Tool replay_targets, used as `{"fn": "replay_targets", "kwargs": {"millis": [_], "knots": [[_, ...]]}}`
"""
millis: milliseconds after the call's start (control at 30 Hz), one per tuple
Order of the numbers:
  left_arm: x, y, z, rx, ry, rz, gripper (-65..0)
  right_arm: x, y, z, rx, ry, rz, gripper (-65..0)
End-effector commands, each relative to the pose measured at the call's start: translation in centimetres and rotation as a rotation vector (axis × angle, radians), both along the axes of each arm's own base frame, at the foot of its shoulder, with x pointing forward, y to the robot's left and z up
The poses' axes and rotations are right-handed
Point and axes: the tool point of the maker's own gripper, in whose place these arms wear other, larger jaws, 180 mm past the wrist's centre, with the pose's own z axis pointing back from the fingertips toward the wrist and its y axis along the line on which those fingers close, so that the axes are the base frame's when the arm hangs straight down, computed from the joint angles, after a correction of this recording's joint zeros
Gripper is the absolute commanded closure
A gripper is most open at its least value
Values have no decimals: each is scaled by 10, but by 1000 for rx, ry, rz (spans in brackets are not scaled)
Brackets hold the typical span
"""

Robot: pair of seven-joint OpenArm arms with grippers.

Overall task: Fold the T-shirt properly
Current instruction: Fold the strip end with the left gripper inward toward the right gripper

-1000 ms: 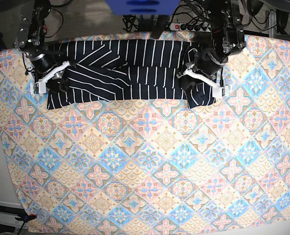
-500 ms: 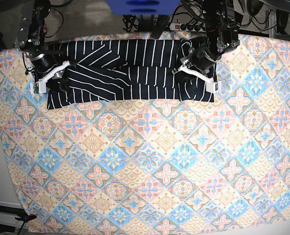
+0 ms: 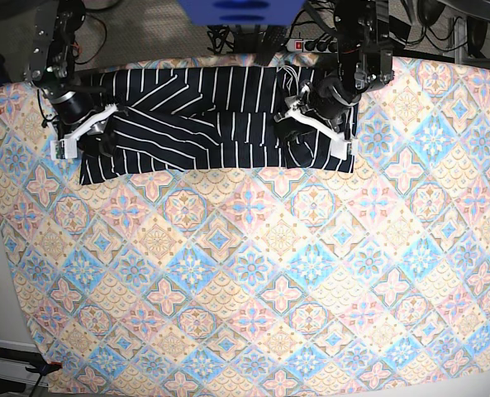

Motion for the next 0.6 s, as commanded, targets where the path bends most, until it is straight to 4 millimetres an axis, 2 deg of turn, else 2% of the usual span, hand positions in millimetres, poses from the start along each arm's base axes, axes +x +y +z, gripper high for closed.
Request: {"fn": "replay_targets", "kwargs": {"millis": [0, 200, 333, 500, 567], "knots": [[7, -1, 11, -14, -39, 6, -203, 7, -3, 13, -1, -50, 0, -201], [18, 13, 40, -7, -128, -8, -204, 7, -3, 13, -1, -49, 2, -201], [18, 29, 43, 13, -135, -19, -204, 8, -3, 14, -1, -52, 3, -201], [9, 70, 36, 93, -109, 22, -204, 8, -2, 14, -2, -54, 3, -201], [0, 91, 32, 140, -85, 32, -204, 8, -2, 14, -2, -54, 3, -201]]}}
